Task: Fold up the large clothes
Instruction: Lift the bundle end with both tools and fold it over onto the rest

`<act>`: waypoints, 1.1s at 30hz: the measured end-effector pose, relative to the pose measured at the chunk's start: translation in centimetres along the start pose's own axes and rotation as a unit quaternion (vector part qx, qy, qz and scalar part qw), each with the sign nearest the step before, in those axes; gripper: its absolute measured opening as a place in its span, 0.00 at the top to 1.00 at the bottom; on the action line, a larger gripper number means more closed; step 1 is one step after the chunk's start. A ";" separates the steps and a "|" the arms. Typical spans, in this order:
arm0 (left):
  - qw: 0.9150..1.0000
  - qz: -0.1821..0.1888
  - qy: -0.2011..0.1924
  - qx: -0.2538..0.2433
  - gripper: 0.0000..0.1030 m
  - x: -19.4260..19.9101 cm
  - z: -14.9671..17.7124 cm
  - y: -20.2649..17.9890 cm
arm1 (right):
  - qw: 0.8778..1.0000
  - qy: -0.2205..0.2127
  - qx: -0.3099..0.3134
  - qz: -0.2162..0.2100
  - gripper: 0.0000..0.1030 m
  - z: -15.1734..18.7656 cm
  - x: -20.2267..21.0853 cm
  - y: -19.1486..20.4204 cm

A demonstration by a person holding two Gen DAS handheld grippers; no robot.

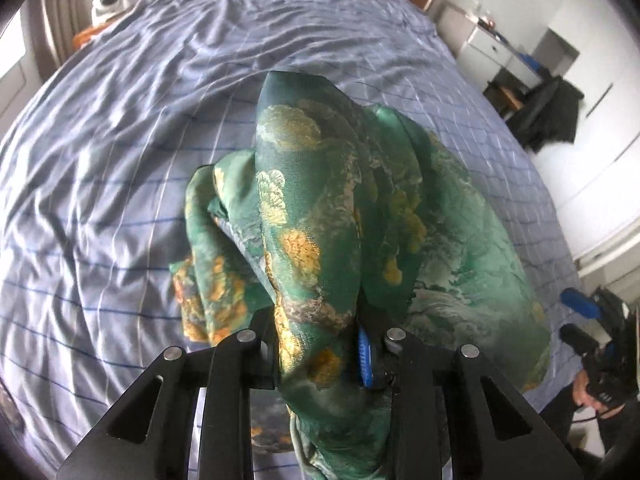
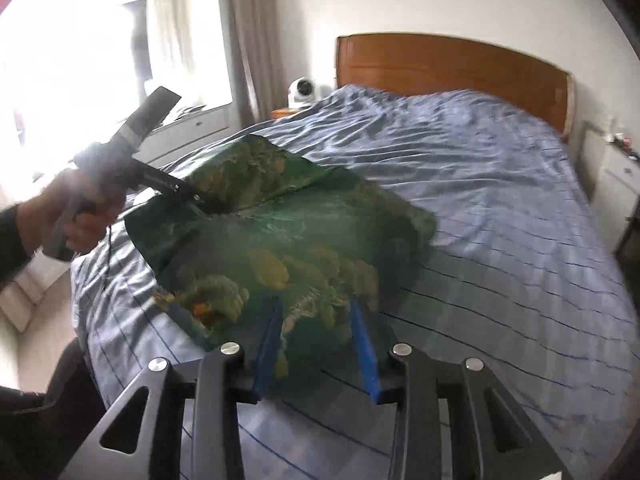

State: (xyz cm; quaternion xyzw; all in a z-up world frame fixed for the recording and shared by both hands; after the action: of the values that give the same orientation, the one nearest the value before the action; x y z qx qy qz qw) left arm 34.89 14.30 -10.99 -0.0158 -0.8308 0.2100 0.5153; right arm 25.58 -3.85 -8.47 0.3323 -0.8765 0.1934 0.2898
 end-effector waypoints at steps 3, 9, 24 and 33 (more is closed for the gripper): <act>1.000 0.006 0.003 0.003 0.73 -0.8 0.3 0.7 | 0.999 0.002 0.017 -0.029 0.65 -1.3 -2.5 1.6; 0.998 0.030 0.028 0.040 0.71 -4.0 0.7 4.1 | 0.991 0.109 0.025 -0.072 0.66 1.4 -9.6 2.9; 0.999 0.042 0.007 0.033 0.69 -2.3 1.2 5.1 | 0.984 0.151 -0.010 -0.092 0.67 -0.5 -10.2 1.9; 0.995 0.070 0.021 0.071 0.67 -4.1 2.1 7.3 | 0.990 0.120 -0.056 -0.045 0.67 -9.2 -15.3 -5.2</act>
State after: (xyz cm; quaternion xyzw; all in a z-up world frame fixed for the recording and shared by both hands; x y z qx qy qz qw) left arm 33.65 19.32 -17.95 -0.0416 -0.7999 0.3034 0.5161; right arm 42.05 4.54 -10.46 0.3290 -0.8292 0.1689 0.4192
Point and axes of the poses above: each gripper's, at about its wrist camera, not at the fingertips, and x roughly against the way its jaws point, y to its left, z to its underside, the point moved 6 cm from there along -x, roughly the way its jaws point, and after that the axes turned 15 degrees about x, right-handed, at the moved point
